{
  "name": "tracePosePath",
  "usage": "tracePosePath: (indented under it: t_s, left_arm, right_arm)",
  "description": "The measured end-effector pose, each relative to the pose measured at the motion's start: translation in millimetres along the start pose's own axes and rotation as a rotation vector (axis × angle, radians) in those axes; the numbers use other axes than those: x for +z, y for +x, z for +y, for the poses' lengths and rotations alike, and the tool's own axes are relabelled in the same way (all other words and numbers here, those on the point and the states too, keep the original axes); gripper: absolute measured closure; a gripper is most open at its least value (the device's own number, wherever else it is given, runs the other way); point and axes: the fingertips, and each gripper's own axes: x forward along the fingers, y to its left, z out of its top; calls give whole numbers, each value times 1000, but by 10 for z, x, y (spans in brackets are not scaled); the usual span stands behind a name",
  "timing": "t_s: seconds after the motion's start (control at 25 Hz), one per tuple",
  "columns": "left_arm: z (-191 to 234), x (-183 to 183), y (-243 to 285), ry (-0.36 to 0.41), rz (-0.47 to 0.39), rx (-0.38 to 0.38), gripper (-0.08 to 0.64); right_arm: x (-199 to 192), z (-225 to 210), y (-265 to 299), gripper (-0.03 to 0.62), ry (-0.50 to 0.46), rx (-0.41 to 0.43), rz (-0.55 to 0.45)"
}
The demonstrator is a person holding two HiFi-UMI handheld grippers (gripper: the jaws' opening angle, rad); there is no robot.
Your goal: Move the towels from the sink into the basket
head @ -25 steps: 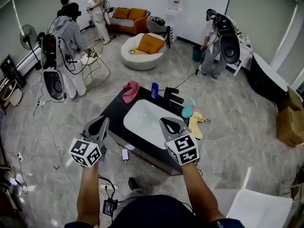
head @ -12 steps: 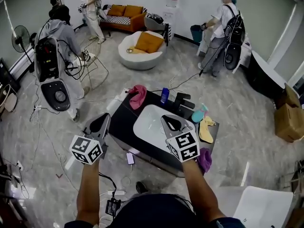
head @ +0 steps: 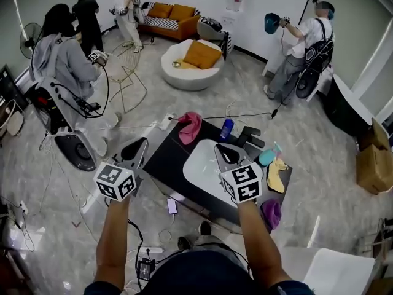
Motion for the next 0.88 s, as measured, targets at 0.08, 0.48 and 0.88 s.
tracePosePath:
  t_s: [0.08, 0.48, 0.88]
  left_arm:
    - [94, -68, 91, -7, 18, 2, 554]
    - [614, -520, 749, -47, 130, 25, 554]
    - [1120, -1025, 1795, -76, 252, 12, 554]
  right_arm:
    - [-30, -41, 124, 581, 2, 0, 8]
    - [-411, -337, 895, 580, 57, 32, 65]
    - [-853, -736, 1802, 578, 108, 66, 156]
